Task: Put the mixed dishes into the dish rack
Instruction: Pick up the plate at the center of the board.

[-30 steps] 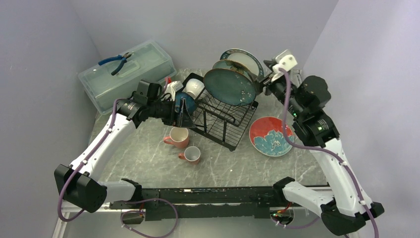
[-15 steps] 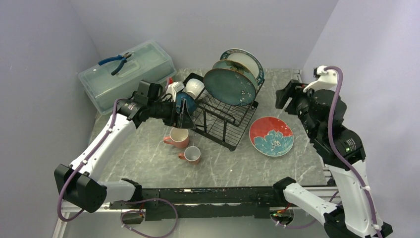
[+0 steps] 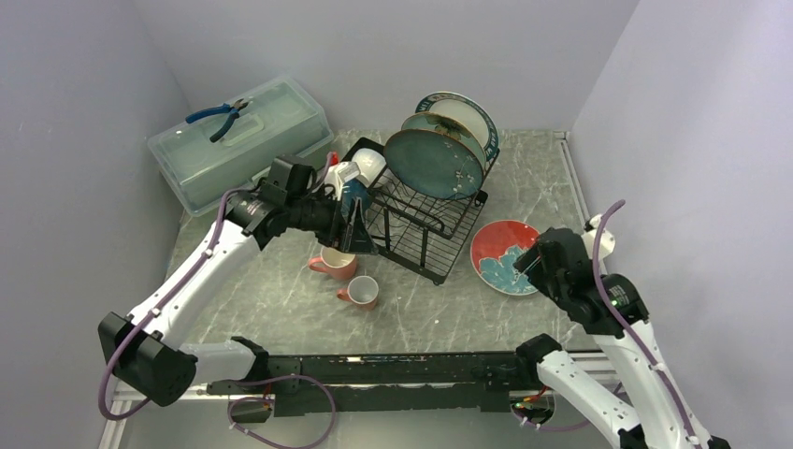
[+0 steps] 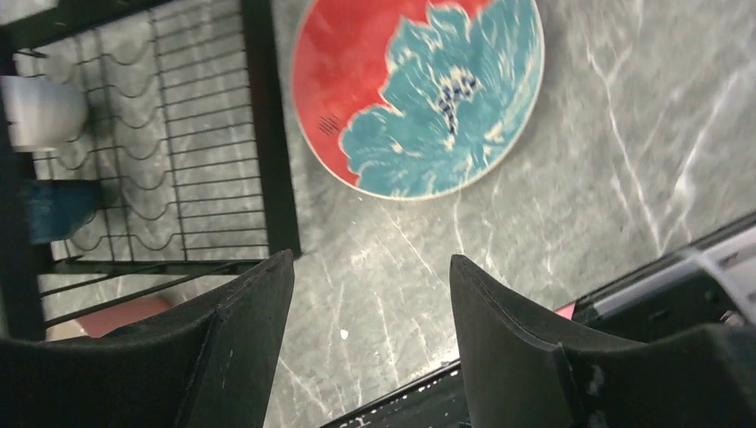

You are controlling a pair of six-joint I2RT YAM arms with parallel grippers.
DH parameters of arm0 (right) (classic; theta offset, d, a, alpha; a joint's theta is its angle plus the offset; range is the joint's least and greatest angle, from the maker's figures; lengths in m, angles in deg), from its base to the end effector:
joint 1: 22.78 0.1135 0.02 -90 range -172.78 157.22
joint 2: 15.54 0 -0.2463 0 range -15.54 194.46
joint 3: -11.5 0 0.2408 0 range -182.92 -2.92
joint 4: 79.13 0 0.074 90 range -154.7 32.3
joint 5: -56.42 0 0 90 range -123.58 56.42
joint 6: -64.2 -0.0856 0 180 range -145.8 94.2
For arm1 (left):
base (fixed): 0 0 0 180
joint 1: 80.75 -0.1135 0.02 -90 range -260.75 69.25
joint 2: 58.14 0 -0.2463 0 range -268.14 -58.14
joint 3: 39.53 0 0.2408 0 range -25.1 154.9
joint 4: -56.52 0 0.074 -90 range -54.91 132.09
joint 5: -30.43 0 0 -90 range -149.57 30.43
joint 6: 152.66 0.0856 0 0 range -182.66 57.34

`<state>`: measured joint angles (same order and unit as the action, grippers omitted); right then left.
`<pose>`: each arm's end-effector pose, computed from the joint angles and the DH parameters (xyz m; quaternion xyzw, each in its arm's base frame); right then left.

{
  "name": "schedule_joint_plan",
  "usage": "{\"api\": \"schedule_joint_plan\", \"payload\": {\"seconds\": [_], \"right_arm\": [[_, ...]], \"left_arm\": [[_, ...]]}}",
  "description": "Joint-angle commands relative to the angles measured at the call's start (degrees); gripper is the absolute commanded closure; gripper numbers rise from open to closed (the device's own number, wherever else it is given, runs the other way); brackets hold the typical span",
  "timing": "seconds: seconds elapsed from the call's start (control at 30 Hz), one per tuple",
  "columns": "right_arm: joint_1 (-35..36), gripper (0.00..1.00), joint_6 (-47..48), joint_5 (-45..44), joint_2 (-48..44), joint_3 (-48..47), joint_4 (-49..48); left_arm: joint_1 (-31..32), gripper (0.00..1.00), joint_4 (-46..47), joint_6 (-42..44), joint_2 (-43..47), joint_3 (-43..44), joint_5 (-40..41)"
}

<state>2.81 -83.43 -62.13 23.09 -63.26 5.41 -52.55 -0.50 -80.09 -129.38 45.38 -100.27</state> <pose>0.1269 0.0154 0.2977 0.3342 0.8466 0.0561 0.4103 0.2167 -0.1795 0.3083 0.2179 0.8442 -0.4383 0.2184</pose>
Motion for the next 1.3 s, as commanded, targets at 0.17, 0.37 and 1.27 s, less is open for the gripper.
{"api": "schedule_joint_plan", "payload": {"seconds": [0.17, 0.37, 1.27], "right_arm": [[0.0, 0.35, -20.5, 4.8, -4.1, 16.7, -5.7], [0.0, 0.36, -25.7, 6.0, -4.8, 25.5, -13.8], [-0.1, 0.40, -41.7, -3.6, -22.5, 51.7, -30.0]], "left_arm": [[2.6, 0.16, 1.5, 0.9, 3.5, 0.0, -1.2], [3.9, 0.15, 1.3, 1.0, 3.9, 0.1, -1.0], [6.2, 0.15, 0.2, 2.1, -0.1, 1.4, 0.1]]}}
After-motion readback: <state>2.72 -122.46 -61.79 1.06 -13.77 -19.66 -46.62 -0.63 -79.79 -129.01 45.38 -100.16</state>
